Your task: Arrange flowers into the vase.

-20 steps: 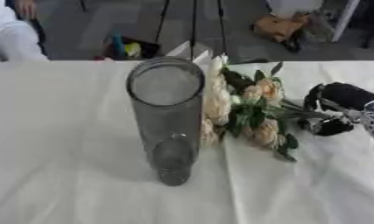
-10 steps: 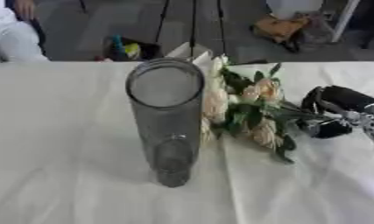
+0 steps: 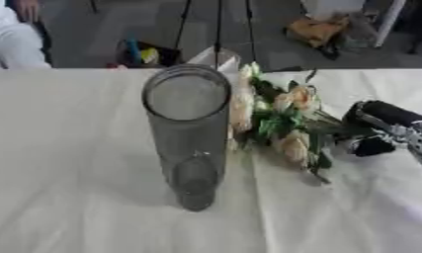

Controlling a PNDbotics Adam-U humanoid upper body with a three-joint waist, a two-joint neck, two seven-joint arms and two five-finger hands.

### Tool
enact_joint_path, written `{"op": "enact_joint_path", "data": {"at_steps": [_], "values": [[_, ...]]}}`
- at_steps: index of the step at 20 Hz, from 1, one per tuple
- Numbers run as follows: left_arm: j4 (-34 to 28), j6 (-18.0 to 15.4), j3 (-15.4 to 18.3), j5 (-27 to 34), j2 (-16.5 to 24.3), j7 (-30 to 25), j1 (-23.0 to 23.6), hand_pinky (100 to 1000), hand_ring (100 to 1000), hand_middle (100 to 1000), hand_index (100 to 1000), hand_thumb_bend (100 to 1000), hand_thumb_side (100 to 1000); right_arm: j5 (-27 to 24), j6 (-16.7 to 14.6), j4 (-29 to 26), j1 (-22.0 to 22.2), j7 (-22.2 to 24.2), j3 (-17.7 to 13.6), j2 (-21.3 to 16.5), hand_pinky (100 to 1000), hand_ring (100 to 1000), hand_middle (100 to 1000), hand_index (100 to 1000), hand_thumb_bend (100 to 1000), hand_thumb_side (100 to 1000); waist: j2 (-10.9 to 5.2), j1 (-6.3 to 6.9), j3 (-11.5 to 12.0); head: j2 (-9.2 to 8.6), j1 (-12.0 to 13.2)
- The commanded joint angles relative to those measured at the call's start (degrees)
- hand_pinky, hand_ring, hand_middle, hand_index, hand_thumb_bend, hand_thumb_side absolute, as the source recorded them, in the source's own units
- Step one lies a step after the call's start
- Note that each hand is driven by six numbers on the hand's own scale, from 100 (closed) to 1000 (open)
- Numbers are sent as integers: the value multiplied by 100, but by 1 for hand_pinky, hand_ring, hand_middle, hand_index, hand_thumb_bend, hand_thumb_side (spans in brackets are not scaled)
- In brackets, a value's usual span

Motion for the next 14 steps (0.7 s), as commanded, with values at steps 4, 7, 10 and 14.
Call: {"op": "enact_joint_path", "data": {"at_steps": [4,7,10,14], "values": [[-104,-7,-28,-6,19,-29,-42,562,679,767,905,100,1000,-295,27,98,-52,-19,-51,-71,278,100,216,397,100,601,-3,65,-1,-71,-3],[-104,-8,-22,-11,23,-26,-39,562,679,767,906,100,1000,-328,10,98,-41,-83,-79,-72,150,100,158,255,100,601,-10,71,-6,-73,-1],[-104,-9,-21,-11,26,-29,-42,562,679,768,906,100,1000,-259,30,63,-41,-228,-113,-85,100,100,100,165,100,637,-19,70,-15,-83,-1],[-104,-11,-19,-9,28,-42,-42,563,680,768,907,100,1000,-121,74,13,-36,-359,-131,-97,100,100,100,142,171,564,-26,67,-20,-90,-3]]}}
